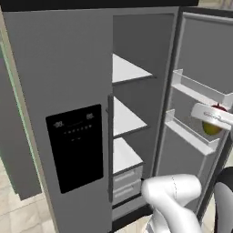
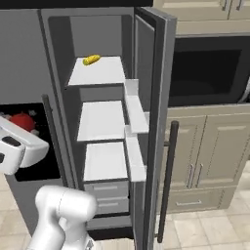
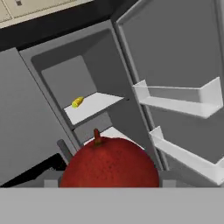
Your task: Pick up the orange and mango from the fridge and place one fruit on each plate on the dining counter.
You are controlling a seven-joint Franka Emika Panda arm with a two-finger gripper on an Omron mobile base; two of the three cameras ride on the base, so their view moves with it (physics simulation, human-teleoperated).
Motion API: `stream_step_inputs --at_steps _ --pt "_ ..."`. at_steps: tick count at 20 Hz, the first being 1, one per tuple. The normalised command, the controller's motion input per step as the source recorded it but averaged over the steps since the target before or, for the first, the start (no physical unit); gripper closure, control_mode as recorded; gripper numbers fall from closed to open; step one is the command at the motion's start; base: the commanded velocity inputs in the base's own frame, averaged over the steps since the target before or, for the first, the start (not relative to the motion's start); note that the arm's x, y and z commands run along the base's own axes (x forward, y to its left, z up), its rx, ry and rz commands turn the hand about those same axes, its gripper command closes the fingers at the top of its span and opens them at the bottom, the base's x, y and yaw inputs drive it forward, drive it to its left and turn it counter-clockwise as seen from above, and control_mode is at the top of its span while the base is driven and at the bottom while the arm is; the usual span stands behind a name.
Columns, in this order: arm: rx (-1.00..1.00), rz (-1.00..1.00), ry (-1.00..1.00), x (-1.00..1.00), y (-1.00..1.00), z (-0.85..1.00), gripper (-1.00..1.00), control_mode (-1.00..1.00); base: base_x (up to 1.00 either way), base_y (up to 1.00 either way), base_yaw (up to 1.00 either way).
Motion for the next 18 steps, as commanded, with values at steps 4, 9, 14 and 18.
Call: stream_step_inputs --at_steps 4,9,14,18 --pt "0.0 0.0 0.0 0.0 0.0 0.0 1.0 1.0 -0.44 0.04 -0.73" --pt "0.0 0.0 0.0 0.0 0.0 0.0 1.0 1.0 -0.39 0.0 -0.83" --pt "0.0 0.0 0.0 0.0 0.0 0.0 1.0 1.0 -0.12 -0.03 -0.76" --pt "0.0 0.0 0.0 0.0 0.0 0.0 1.0 1.0 0.05 -0.32 -0.58"
